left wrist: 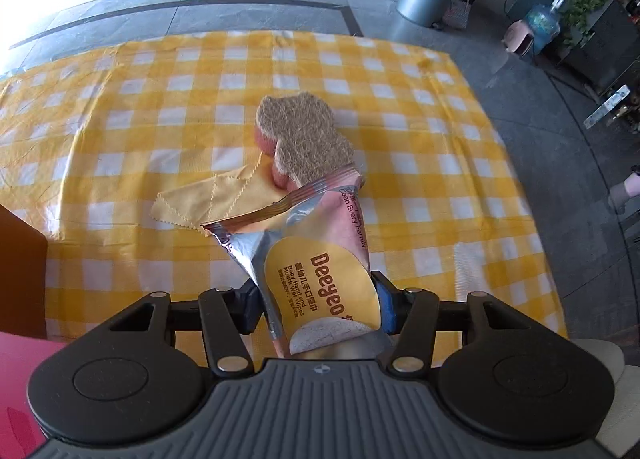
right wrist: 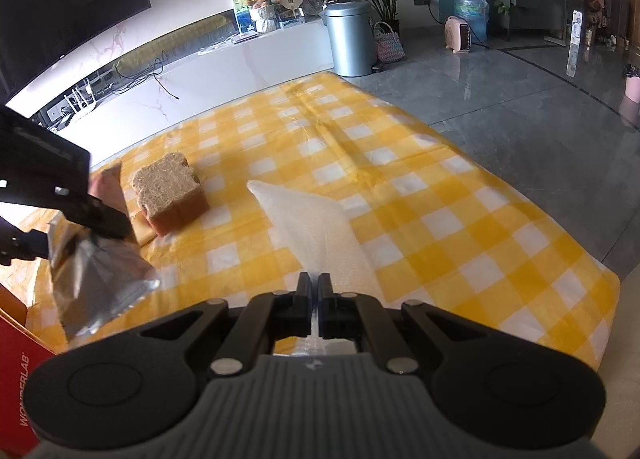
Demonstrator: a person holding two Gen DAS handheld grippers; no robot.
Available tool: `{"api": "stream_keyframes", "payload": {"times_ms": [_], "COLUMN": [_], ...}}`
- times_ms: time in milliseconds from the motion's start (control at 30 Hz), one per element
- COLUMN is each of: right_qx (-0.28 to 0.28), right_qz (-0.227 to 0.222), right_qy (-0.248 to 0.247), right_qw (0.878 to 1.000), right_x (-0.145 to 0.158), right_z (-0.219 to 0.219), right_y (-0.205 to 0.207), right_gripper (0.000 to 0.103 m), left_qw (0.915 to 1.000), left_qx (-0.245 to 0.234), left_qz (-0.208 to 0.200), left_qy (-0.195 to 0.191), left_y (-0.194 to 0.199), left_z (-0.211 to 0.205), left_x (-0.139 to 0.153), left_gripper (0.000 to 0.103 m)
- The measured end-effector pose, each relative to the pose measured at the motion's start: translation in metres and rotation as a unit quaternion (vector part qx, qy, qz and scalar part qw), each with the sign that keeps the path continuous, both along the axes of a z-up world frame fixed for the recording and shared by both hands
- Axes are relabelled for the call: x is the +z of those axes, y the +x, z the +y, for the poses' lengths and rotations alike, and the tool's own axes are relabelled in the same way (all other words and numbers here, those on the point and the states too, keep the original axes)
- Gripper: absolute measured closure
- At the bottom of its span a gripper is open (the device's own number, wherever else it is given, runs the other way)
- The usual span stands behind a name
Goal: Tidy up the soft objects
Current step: 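Carry the Deegeo packet over the box with the left gripper while the right carries the bag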
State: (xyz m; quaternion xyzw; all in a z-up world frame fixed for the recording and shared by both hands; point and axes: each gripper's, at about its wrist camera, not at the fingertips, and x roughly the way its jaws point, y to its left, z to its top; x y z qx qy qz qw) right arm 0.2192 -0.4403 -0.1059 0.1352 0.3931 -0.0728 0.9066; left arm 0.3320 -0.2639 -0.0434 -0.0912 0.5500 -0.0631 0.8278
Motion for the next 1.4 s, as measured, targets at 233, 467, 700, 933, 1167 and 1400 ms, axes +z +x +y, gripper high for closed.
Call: {"api": "stream_keyframes", "payload": {"times_ms": [233,467,700,933,1167,1400], "right_qx": [0.009,0.083,0.157,0.142,0.155,0.155], "right_qz": [-0.042,-0.121,-0.148,-0.018,0.132,0.131], "right_qy": [0.033,0.082,0.031,-0.068,-0.118,-0.067], "right_qw": [0.999,0.986,0.976,0.987,0.972,0.977], "right_x": [0.017,0.06,0.09,0.03,-0.042,-0.042], "right_z": [0.0,0.028,0.079,0.106,0.115,0.107], "right_y": [-0.008,-0.013,-0.02,0.023,0.053,0.05], "right_gripper": [0.103,0.103,0.103,0.009,0.008,0.02], "left_qw": [0.9968,0.9882,0.984,0.9802,0.9805,0.9776], "left_qx": [-0.011,0.037,0.074,0.087,0.071,0.084], "left_qz": [-0.066,-0.135,-0.16,-0.176,-0.17,-0.167], "left_qy": [-0.045,-0.062,-0.029,-0.026,-0.068,-0.097], "left_y": [-0.047,-0.092,-0.127,-0.15,-0.16,-0.164], "left_z": [0.044,0.115,0.182,0.22,0.24,0.265], "left_x": [0.049,0.098,0.116,0.111,0.099,0.087], "left_gripper": [0.041,0.041,0.041,0.041,0.041,0.041]}}
